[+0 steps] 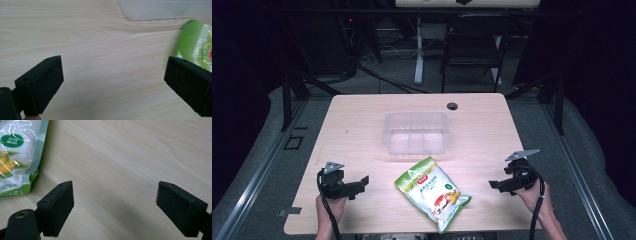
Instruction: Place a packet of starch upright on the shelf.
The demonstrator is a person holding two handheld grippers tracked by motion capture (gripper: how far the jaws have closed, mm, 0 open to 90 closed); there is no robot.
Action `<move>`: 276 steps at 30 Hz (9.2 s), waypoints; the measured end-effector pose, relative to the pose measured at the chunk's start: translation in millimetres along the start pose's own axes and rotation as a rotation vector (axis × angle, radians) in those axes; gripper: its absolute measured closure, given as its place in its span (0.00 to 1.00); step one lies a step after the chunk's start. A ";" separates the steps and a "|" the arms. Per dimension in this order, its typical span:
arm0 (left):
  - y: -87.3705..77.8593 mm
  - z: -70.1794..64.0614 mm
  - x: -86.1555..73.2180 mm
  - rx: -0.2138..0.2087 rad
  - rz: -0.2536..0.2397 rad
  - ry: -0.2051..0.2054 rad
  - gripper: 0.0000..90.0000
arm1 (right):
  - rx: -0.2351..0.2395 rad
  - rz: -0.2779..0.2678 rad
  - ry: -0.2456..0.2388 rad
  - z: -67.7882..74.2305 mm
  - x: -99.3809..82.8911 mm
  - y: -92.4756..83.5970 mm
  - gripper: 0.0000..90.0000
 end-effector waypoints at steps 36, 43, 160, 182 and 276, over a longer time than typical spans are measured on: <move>14.1 -21.2 1.6 -0.054 0.092 0.106 0.13 | 0.218 0.051 -0.074 58.0 54.3 10.6 0.24; 18.9 -24.3 0.4 -0.055 0.112 0.117 0.14 | 0.240 0.066 -0.108 73.5 70.0 20.3 0.28; 44.9 -12.1 1.0 -0.063 0.221 0.119 0.10 | 0.411 0.094 -0.055 112.5 115.0 39.7 0.99; 42.2 -5.0 1.4 -0.032 0.180 0.131 0.08 | 0.375 -0.061 -0.075 104.6 127.8 -7.5 0.99; 53.3 -19.9 5.0 -0.039 0.211 0.195 0.02 | 0.078 -0.369 0.170 82.2 258.2 -22.3 0.99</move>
Point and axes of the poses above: each handheld gripper's, and its own axes: y roughly forward along the jaws, x roughly out of its top, z roughly to its left, the point moved 4 cm from there along y, roughly forward along the jaws, and after that the axes turned 10 degrees about -x, right-handed, at the moved point
